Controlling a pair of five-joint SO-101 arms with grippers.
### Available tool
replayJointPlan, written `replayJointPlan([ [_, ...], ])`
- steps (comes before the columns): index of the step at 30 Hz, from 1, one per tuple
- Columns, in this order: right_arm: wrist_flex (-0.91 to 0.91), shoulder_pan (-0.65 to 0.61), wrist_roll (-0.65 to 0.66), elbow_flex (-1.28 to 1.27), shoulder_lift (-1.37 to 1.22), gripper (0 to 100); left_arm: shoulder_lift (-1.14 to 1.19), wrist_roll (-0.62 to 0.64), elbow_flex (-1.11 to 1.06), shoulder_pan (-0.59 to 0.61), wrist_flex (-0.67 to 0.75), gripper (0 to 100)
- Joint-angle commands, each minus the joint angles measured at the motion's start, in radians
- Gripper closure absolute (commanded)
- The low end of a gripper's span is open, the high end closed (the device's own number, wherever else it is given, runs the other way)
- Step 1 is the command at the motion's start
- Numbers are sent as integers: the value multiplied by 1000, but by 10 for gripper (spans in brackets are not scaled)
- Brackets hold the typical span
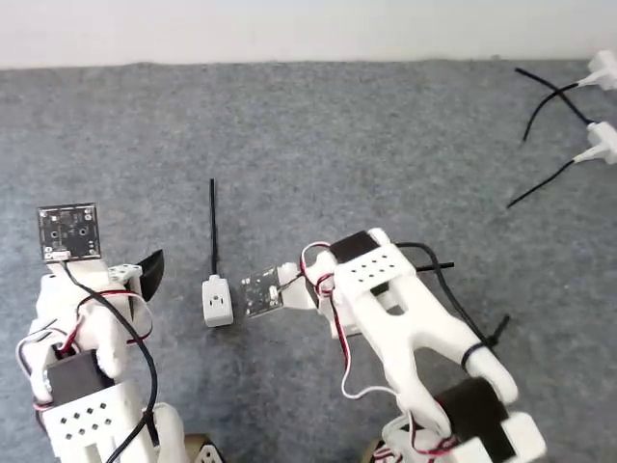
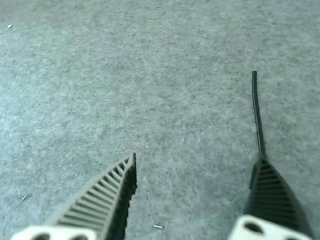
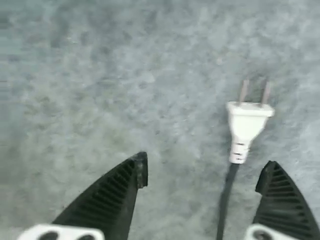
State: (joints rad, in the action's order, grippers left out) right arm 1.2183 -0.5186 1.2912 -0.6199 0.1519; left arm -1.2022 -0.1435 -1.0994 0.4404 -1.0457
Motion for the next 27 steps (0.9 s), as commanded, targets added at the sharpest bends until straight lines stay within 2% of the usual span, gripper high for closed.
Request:
replayJointPlan([
  [1,-44,44,41,103,-21,658,-2,-25,50,6,-5,645],
  [18,-44,70,43,359,-404,658,-2,-28,45,8,-20,645],
  [27,-42,87,43,448,-506,659,-2,-29,45,9,-26,645],
])
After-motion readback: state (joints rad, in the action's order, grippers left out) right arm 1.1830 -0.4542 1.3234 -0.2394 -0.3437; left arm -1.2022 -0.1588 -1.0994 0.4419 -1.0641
